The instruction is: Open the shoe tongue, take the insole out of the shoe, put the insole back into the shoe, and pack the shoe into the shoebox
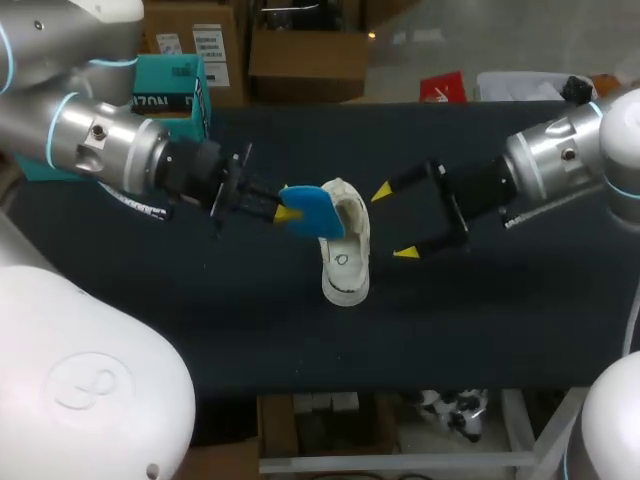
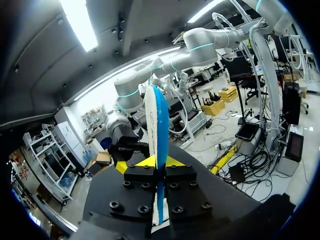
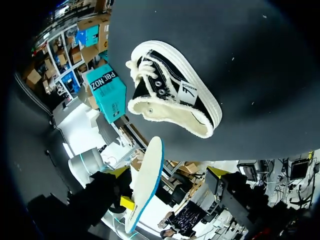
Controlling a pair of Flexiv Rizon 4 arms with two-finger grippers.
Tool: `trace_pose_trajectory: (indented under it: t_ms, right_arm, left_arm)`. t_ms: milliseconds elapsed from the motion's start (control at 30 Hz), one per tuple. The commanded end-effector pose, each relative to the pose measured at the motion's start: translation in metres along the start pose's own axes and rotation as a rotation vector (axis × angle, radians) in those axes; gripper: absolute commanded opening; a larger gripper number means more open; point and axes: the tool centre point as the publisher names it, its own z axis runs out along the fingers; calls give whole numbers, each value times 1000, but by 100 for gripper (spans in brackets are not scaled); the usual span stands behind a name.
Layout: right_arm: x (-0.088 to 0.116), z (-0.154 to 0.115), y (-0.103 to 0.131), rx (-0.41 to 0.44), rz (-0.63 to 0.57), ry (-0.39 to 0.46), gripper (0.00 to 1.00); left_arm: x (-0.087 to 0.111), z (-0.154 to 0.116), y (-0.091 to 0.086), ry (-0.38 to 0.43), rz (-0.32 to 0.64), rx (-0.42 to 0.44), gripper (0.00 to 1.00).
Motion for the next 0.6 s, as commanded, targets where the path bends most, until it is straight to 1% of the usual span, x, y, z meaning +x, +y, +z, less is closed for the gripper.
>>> trace_pose_trajectory:
  t_ms: [33, 67, 233, 267, 367, 433, 500, 533, 567, 600]
  right_arm:
    - [-8, 12, 4, 109, 169, 130, 100]
    - [-9, 15, 3, 114, 178, 134, 100]
    - [-12, 28, 0, 168, 210, 156, 100]
    - [-12, 28, -1, 166, 213, 156, 100]
    - [-11, 33, -2, 177, 229, 160, 100]
    - [-8, 34, -5, 213, 215, 186, 100]
    - [-7, 34, -7, 199, 221, 174, 92]
    - [-5, 34, -9, 203, 219, 177, 85]
    - [-4, 35, -9, 204, 221, 175, 81]
    - [-4, 35, -10, 204, 222, 174, 74]
  left_arm:
    - [4, 6, 7, -27, 11, 37, 0]
    - [4, 8, 8, -51, 23, 31, 0]
    - [5, 18, 10, -62, 42, 48, 0]
    - [5, 19, 10, -73, 47, 48, 0]
    - [5, 24, 13, -67, 46, 57, 0]
    - [6, 28, 15, -66, 45, 61, 0]
    - [6, 31, 17, -65, 43, 63, 0]
    - [6, 33, 18, -69, 43, 60, 0]
    - [6, 34, 19, -69, 43, 61, 0]
    - [6, 35, 20, -69, 42, 62, 0]
